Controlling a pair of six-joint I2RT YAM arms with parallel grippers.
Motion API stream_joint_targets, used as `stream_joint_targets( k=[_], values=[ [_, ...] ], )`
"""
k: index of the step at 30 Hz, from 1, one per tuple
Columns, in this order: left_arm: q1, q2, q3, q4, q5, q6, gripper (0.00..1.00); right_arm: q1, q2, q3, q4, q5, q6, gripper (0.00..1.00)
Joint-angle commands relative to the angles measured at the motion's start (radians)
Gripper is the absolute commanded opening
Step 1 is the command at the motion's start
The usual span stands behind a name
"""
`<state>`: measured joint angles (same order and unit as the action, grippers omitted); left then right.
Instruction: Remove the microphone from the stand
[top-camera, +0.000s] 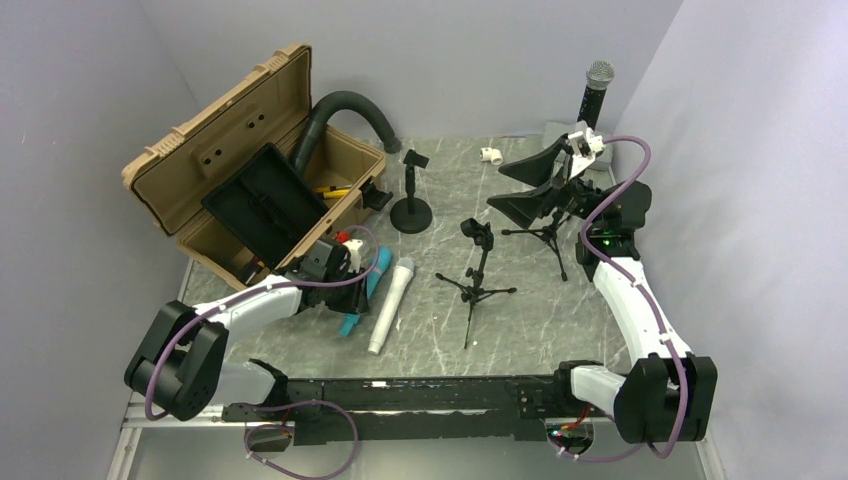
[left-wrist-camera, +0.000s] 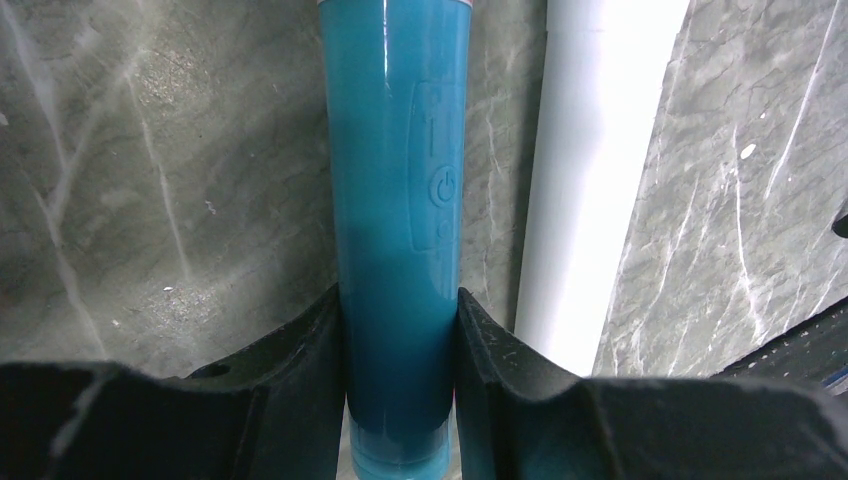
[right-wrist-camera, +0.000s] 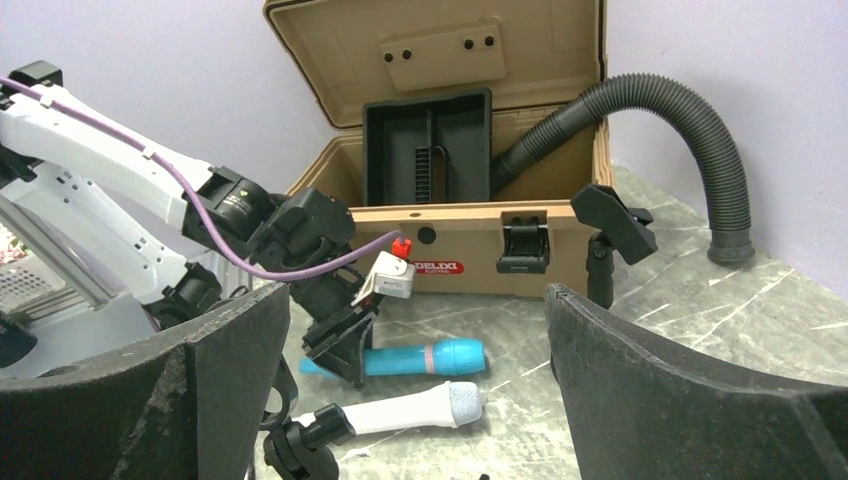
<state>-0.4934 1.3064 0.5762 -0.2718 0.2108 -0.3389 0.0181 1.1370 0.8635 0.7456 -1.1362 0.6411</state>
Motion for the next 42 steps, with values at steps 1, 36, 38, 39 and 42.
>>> stream_joint_targets(
  k=[1, 36, 38, 39, 42],
  values=[
    [0.013, 0.017, -0.013, 0.014, -0.004, -0.016, 0.29, -0.004, -0.001, -0.010, 0.076, -0.017, 0.013, 1.00],
    [0.025, -0.182, 0.143, -0.036, 0.021, 0.168, 0.99, -0.007, -0.093, 0.051, -0.227, -0.022, -0.171, 1.00],
    [0.025, -0.201, 0.165, -0.037, 0.071, 0.183, 0.99, -0.010, -0.104, 0.078, -0.320, -0.032, -0.219, 1.00],
    [0.024, -0.211, 0.179, -0.037, 0.097, 0.190, 0.99, -0.012, -0.111, 0.092, -0.381, -0.035, -0.251, 1.00],
    [0.024, -0.226, 0.228, -0.047, 0.171, 0.234, 0.99, -0.014, -0.140, 0.106, -0.533, -0.047, -0.351, 1.00]
  ],
)
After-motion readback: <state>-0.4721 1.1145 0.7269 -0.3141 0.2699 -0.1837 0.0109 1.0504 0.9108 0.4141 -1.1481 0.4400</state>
